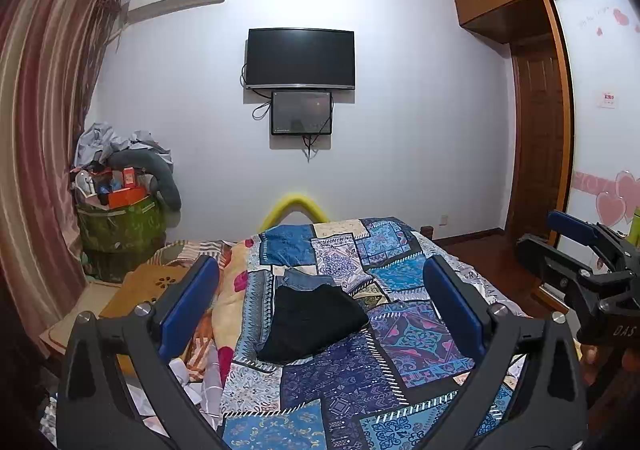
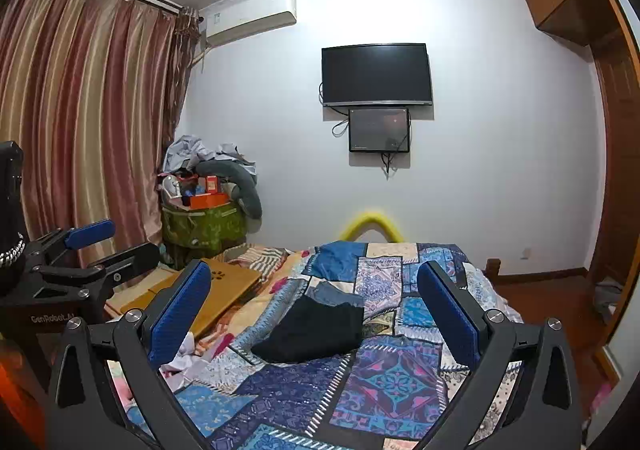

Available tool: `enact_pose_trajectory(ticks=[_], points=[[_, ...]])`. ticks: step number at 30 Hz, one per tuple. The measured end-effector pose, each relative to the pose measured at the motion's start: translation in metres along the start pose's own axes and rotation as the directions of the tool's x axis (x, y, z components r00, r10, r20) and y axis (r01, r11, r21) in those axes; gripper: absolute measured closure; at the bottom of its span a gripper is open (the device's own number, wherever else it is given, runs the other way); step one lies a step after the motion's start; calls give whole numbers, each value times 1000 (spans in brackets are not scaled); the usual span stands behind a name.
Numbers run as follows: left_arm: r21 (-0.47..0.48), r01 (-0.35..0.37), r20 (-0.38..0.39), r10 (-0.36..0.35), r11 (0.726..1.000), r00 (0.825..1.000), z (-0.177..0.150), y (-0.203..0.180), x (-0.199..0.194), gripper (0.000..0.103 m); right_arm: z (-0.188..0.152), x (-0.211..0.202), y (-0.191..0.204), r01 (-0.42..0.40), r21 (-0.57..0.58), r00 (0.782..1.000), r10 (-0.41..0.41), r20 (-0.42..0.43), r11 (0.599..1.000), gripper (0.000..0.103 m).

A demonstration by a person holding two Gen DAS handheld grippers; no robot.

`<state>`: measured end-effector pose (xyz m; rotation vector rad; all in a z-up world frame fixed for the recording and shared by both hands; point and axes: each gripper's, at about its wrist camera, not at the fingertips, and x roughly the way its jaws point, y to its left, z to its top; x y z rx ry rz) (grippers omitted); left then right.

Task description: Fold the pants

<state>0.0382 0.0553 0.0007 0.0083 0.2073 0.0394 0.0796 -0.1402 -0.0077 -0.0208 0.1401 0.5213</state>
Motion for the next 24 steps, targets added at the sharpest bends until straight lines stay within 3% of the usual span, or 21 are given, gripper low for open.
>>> enact_pose_trajectory(ticks=[24], points=[[-5, 8, -23, -9, 1000, 1000, -7, 6, 9, 0, -5, -4, -4, 4, 24, 1000, -4, -30, 1000, 1]])
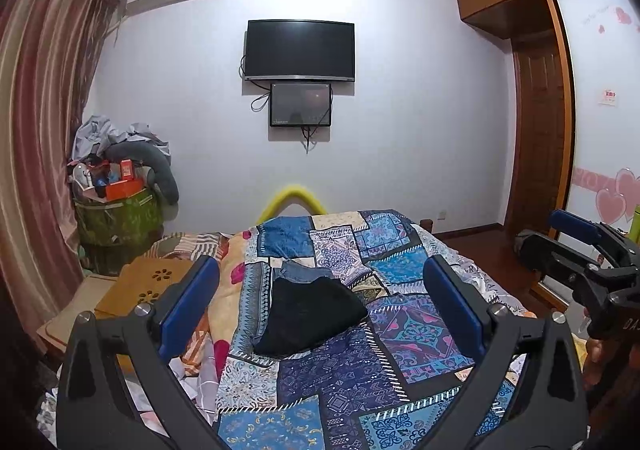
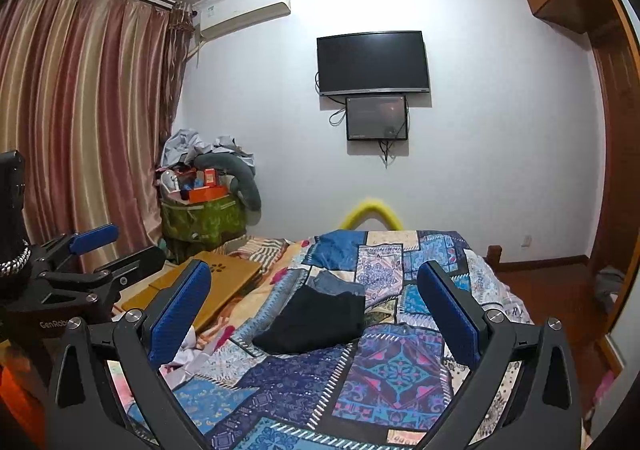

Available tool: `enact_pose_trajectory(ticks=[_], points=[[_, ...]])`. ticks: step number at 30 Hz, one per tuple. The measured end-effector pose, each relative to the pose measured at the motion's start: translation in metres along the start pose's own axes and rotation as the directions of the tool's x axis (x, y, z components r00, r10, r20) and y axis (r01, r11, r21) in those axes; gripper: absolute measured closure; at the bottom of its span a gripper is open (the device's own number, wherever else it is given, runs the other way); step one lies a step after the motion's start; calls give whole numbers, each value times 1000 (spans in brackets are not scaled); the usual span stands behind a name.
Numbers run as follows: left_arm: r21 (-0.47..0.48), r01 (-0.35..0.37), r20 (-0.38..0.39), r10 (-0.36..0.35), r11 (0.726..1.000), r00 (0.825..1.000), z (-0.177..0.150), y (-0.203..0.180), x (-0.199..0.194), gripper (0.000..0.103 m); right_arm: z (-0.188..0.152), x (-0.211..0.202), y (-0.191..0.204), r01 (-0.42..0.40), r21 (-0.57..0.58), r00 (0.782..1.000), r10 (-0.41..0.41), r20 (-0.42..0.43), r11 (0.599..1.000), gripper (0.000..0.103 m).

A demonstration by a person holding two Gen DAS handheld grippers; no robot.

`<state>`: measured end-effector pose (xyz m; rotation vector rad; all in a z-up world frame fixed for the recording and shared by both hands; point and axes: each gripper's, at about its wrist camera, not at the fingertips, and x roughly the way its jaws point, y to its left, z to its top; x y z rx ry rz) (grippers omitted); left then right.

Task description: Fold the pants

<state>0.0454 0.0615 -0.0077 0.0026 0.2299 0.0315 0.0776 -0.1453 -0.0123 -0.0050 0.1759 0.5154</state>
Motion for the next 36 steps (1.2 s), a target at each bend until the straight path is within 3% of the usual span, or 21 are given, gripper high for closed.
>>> enact_pose_trajectory(ticks=[36], points=[[-3, 44, -24, -44, 999, 999, -5, -5, 4, 0, 2, -6, -4, 6, 34, 1000, -6, -5, 999, 0]])
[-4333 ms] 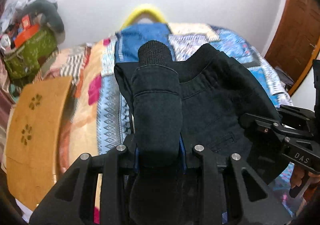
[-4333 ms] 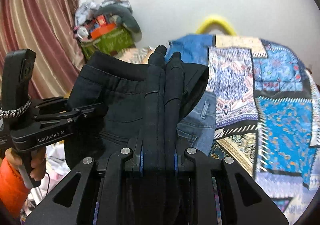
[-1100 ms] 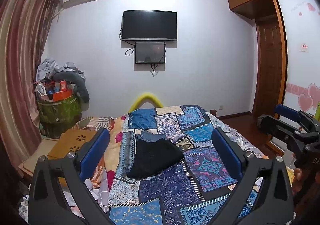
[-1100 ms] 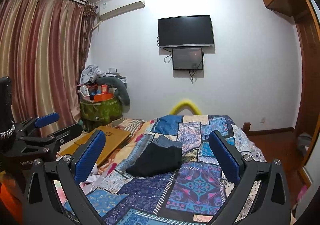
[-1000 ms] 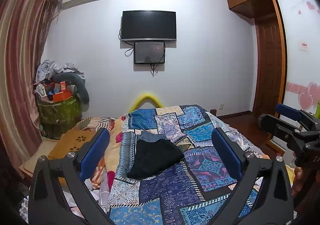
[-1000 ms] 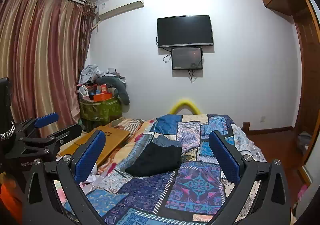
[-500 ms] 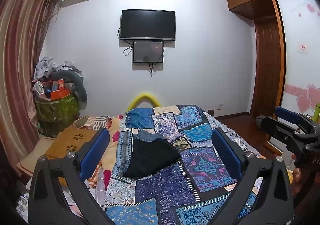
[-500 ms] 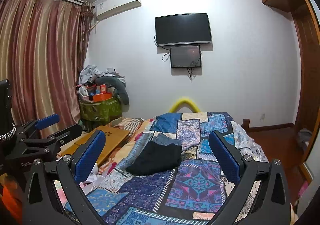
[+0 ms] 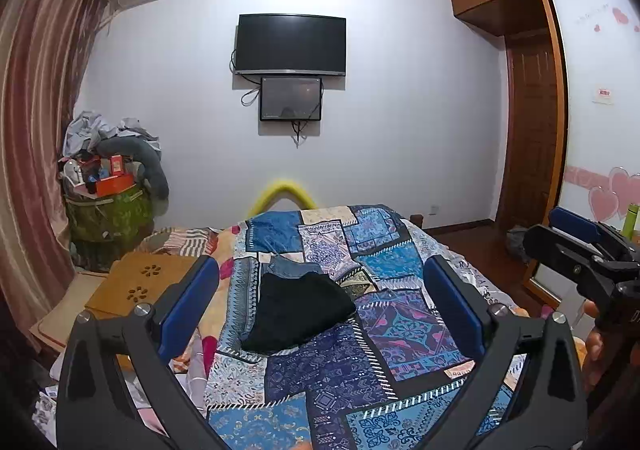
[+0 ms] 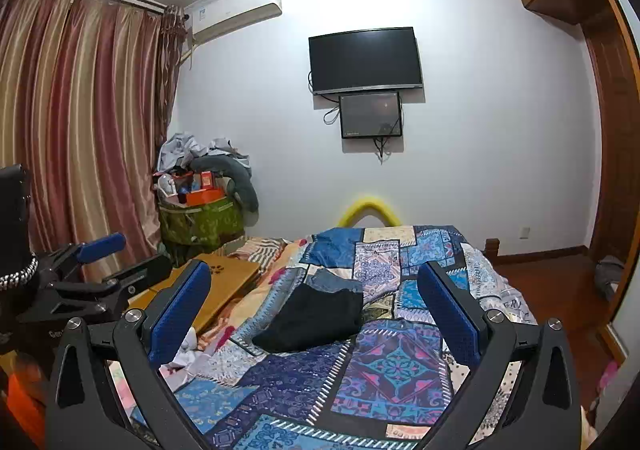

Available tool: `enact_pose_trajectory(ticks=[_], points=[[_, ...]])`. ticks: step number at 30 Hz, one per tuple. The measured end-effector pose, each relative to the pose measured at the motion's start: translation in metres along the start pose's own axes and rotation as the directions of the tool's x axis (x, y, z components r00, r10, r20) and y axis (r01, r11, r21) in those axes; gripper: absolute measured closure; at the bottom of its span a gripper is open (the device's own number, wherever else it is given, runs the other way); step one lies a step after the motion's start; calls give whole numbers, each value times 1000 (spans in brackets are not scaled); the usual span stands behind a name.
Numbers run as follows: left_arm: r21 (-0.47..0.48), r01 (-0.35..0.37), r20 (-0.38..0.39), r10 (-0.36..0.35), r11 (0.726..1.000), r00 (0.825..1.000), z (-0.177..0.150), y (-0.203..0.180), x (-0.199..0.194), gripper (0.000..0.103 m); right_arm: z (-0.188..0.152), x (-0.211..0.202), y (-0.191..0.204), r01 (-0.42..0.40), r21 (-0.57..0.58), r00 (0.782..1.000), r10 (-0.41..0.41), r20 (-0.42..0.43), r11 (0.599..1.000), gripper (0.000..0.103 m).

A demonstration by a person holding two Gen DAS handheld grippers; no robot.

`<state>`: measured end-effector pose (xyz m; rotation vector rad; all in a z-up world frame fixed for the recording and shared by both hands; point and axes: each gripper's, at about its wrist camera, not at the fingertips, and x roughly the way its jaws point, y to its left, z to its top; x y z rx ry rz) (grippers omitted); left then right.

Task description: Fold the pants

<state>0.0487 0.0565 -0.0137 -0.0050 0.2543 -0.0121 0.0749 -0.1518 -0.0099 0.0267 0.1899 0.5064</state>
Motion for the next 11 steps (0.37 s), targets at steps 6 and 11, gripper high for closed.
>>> enact_pose_trajectory(ticks=[6, 11], points=[[1, 4, 2, -4, 1000, 1000, 0, -1, -1, 0, 0, -1, 0, 4, -4, 1000, -4, 0, 1000, 0], [-3, 13, 5, -13, 1000, 1000, 1, 0, -2, 0, 0, -1, 1, 4, -3, 1000, -4, 0, 1000, 0]])
